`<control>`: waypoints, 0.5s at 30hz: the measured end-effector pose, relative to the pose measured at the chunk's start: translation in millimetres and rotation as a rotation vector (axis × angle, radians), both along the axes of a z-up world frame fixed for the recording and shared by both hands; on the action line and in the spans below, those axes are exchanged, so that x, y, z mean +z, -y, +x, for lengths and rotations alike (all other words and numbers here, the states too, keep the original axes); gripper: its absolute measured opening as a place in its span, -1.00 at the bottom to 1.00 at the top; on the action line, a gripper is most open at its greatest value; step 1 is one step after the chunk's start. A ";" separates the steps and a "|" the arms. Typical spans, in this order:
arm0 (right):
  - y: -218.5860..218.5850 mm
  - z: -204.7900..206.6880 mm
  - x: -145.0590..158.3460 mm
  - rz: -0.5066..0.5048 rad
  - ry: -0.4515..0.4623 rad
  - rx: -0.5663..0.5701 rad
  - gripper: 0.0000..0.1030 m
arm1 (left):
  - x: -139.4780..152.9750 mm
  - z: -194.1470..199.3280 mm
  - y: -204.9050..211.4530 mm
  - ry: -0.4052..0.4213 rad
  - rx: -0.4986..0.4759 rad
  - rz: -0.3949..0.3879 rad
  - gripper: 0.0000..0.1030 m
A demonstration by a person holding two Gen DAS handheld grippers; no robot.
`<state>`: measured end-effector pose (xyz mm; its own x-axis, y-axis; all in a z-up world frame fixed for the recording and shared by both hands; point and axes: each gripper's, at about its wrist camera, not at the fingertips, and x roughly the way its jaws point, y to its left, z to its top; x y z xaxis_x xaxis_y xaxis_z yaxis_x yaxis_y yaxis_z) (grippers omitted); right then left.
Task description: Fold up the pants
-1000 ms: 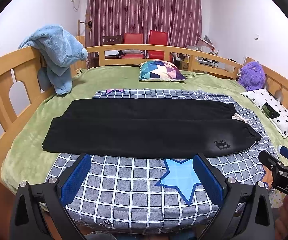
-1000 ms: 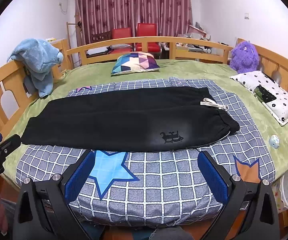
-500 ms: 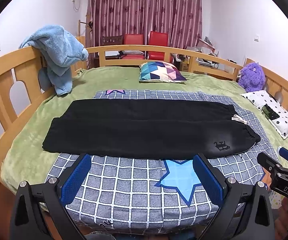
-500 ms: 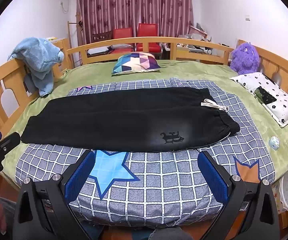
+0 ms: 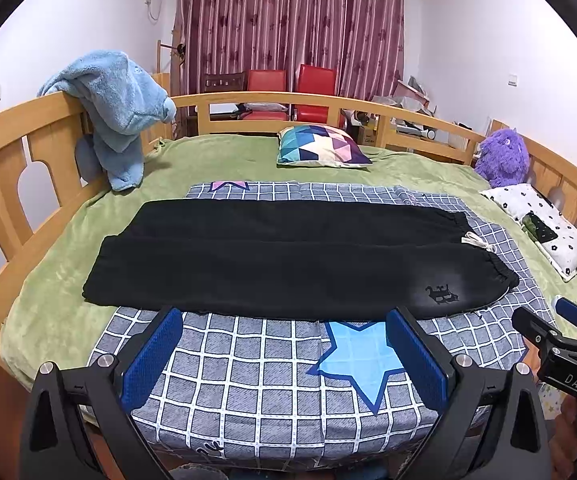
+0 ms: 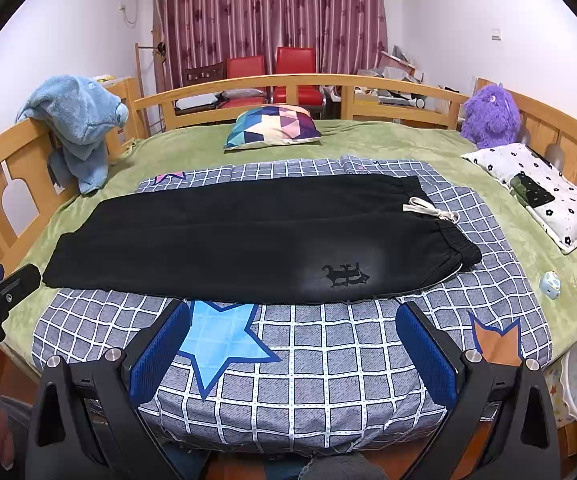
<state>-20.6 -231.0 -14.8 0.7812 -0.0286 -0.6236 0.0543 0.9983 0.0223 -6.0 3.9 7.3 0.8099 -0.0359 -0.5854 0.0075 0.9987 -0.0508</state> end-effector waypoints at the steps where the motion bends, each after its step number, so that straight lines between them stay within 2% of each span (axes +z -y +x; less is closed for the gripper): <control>1: -1.0 -0.1 0.2 0.001 0.000 0.001 0.96 | -0.1 -0.4 -0.1 0.001 0.000 0.001 0.99; 15: -0.5 0.1 0.6 0.002 0.001 -0.001 0.96 | 0.8 0.1 -0.4 0.003 0.001 -0.002 0.99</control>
